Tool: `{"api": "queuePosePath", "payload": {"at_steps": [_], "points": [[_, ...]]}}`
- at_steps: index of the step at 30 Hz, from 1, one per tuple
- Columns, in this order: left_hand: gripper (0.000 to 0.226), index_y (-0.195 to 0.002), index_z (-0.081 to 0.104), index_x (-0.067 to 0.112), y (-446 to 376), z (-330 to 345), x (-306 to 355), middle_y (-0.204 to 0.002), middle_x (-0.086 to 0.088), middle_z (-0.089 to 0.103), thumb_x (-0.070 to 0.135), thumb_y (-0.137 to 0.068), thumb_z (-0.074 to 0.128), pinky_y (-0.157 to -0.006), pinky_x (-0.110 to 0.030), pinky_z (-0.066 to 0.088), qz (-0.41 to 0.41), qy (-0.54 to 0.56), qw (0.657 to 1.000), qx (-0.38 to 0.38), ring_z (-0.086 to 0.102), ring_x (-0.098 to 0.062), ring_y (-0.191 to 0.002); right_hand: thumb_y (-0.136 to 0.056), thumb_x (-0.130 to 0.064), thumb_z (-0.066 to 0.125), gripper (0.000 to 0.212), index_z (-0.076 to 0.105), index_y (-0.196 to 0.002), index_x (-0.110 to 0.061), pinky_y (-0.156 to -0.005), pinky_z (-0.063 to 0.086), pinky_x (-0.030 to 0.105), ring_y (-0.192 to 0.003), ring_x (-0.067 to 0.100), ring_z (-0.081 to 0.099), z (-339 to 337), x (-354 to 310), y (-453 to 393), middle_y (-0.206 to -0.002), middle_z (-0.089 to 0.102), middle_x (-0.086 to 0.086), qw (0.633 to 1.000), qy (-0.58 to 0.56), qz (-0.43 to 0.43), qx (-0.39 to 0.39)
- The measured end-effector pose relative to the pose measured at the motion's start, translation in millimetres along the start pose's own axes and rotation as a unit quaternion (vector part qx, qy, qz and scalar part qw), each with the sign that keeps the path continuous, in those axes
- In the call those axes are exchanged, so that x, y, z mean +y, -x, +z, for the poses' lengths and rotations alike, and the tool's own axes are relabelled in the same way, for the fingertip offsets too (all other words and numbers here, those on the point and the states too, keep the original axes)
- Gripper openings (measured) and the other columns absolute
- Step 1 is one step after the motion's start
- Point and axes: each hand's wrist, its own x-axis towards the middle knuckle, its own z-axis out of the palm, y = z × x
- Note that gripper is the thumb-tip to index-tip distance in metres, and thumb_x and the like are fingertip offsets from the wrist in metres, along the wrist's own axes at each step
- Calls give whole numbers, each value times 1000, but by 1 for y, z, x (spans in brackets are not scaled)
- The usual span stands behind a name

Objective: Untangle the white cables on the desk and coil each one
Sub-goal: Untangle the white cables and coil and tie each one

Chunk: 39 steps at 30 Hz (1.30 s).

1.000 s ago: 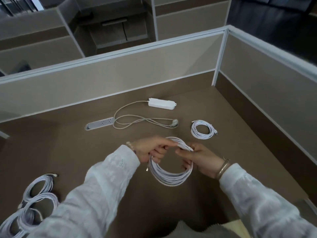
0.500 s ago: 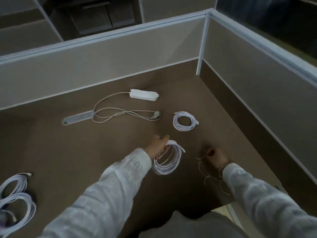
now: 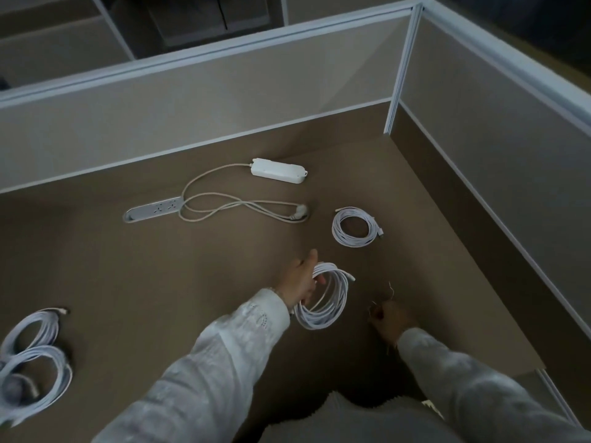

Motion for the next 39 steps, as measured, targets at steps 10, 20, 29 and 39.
{"api": "queuePosePath", "payload": {"at_steps": [10,20,29,39], "points": [[41,-58,49,7,3,-4,11,-35,1,28,20,-95,36,-40,-16,19,-16,62,997,40,22,-12,-30,-85,-3,65,8,64,-78,1,-40,37,13,-39,4,46,-60,-51,67,-48,57,-2,890,-407,-198,53],[38,-56,37,13,44,17,39,-41,-1,30,16,-95,34,-40,-19,20,15,108,993,51,25,-12,-30,-81,-5,71,10,68,-81,-15,-54,50,21,-53,6,60,-47,-73,85,-67,64,-10,856,-281,-383,202],[33,-61,46,8,75,18,57,-35,0,38,21,-91,46,-41,-20,28,30,138,990,23,31,-12,-27,-85,-4,60,23,59,-105,-16,-71,57,32,-84,20,69,-65,-71,90,-96,72,7,704,-25,-550,449],[28,-64,57,5,96,12,66,-44,-10,47,4,-90,48,-35,-18,25,142,113,983,25,37,-10,-28,-85,-7,63,11,73,-90,-7,-70,56,29,-80,18,67,-72,-75,103,-90,72,7,711,-55,-528,461]]}}
